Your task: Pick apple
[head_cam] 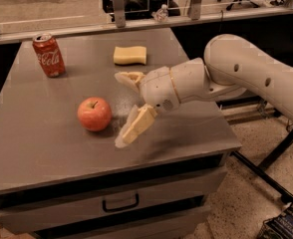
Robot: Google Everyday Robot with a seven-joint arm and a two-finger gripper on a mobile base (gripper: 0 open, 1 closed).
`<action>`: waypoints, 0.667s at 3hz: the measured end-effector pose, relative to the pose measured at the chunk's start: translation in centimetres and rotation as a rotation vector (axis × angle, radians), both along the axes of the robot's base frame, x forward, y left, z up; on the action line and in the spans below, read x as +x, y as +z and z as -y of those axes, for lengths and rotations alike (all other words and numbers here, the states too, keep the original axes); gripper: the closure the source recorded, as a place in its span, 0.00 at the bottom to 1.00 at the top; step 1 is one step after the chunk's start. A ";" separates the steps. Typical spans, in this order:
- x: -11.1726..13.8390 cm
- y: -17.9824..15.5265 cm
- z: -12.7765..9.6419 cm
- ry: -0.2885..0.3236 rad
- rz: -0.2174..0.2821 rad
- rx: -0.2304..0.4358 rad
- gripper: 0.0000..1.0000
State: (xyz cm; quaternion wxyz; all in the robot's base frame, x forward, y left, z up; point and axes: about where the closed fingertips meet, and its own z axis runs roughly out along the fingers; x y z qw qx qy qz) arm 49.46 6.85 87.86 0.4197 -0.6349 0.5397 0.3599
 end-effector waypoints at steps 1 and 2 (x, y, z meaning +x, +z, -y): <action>0.4 -0.9 -1.9 0.023 -0.027 0.000 0.00; 0.7 -1.6 -3.0 0.036 -0.044 0.004 0.00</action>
Offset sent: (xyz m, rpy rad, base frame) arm 0.0128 0.0379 -0.0245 0.0079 0.0640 0.0397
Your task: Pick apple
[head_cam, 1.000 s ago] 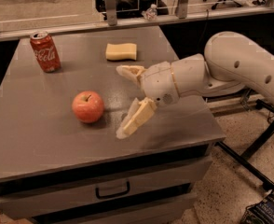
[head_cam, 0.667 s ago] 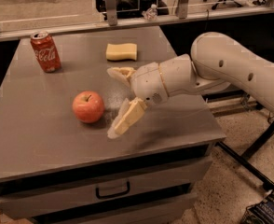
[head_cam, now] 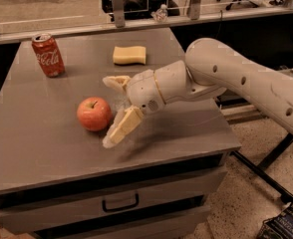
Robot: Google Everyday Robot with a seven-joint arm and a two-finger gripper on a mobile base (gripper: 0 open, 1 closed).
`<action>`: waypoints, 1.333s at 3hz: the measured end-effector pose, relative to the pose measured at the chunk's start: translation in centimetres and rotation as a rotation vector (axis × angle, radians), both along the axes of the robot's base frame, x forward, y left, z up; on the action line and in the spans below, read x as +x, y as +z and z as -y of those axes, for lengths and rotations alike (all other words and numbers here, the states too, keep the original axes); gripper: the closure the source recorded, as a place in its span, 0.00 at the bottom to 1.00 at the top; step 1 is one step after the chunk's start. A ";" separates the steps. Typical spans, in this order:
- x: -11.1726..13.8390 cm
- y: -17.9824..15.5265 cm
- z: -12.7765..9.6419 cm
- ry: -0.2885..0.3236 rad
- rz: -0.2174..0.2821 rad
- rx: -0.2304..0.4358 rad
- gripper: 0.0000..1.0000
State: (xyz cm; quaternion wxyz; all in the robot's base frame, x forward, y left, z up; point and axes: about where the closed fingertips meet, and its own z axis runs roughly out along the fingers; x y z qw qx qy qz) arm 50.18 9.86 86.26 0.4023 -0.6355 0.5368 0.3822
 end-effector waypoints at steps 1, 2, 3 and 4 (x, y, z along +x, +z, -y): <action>-0.1 -0.4 -1.1 0.022 -0.014 0.005 0.00; 0.0 -0.5 -2.0 0.049 -0.012 0.020 0.15; -0.2 -0.5 -2.5 0.072 -0.006 0.028 0.38; -0.2 -0.3 -2.5 0.079 -0.004 0.041 0.61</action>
Offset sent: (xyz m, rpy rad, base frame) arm 0.0027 0.0279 -0.0052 0.0411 0.0054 0.0751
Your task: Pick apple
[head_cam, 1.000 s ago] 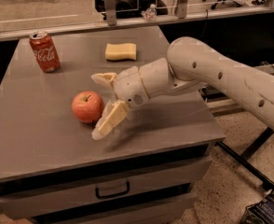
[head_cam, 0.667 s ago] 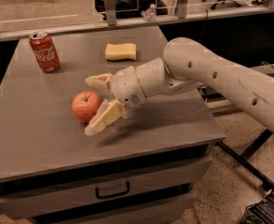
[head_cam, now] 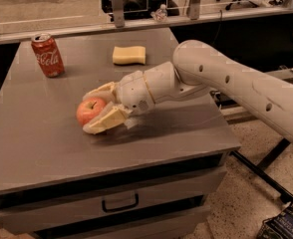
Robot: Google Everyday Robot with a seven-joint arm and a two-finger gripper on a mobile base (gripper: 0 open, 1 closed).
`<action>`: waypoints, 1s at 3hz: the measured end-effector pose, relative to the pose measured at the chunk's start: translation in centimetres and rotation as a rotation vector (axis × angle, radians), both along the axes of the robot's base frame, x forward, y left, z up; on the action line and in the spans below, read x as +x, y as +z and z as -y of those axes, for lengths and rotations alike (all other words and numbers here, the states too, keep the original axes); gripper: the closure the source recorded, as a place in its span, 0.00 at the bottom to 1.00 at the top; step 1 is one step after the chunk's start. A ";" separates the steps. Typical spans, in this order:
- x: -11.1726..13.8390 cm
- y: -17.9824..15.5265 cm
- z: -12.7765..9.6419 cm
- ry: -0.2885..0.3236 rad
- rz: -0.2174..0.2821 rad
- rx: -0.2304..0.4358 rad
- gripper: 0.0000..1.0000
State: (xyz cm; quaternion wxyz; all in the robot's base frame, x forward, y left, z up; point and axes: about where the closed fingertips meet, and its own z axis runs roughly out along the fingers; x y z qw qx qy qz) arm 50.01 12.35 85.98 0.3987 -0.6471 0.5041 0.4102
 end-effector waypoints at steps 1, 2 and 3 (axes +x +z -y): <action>0.5 2.2 1.1 -0.036 0.030 0.069 0.85; 1.1 5.2 3.1 -0.076 0.093 0.135 1.00; 1.1 5.2 3.1 -0.076 0.093 0.135 1.00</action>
Offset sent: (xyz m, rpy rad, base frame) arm 0.0188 -0.0588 0.0854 0.2072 -0.1610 -0.1281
